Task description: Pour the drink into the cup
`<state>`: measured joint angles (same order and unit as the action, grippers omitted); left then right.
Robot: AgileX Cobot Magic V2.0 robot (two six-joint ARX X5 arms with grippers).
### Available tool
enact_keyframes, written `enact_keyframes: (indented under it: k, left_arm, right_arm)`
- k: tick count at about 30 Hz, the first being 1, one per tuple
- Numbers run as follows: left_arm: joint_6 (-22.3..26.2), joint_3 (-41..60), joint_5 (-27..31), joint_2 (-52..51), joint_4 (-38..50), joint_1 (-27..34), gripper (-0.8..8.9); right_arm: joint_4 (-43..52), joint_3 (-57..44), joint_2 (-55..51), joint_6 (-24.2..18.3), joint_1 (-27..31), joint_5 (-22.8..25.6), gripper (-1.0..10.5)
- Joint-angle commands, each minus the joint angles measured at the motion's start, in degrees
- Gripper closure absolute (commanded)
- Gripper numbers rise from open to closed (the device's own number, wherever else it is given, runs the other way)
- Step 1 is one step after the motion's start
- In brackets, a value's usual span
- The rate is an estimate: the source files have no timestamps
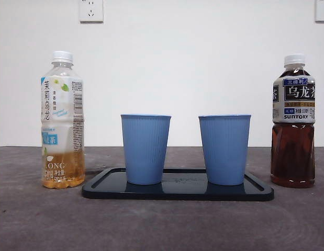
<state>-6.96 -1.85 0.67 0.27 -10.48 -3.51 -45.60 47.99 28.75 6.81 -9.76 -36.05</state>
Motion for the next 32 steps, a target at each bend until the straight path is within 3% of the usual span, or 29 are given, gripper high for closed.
enact_keyframes:
  k: [1,8,13,15,18,21,23,32]
  left_arm:
    - [0.4,1.1,0.1,0.0,-0.4,0.1,8.04]
    - [0.4,1.1,0.1,0.0,-0.4,0.1,8.04]
    - [0.4,1.1,0.1,0.0,-0.4,0.1,8.04]
    - [0.4,1.1,0.1,0.0,-0.4,0.1,8.04]
    - [0.4,1.1,0.1,0.0,-0.4,0.1,8.04]
    - [0.4,1.1,0.1,0.0,-0.4,0.1,8.04]
    - [0.4,1.1,0.1,0.0,-0.4,0.1,8.04]
    - [0.4,1.1,0.1,0.0,-0.4,0.1,8.04]
  right_arm:
    - [0.6,0.7,0.2,-0.7,-0.2,-0.1,9.3]
    - [2.3,-1.4,-2.6,-0.7,2.3,-0.1,9.3]
    - [20.3,-13.7,-9.5,-2.1,7.0,0.9,9.3]
    - [29.7,-20.7,-12.9,-3.2,8.7,5.4,9.3]
    - [38.9,-30.0,-17.2,-4.6,9.5,16.8,9.3]
    - [41.4,-37.0,-21.1,-4.7,9.5,27.8,9.3]
    - [41.3,-40.5,-23.4,-4.7,9.5,32.2,9.3]
    - [37.3,-47.3,-28.5,-5.0,9.5,35.7,9.3]
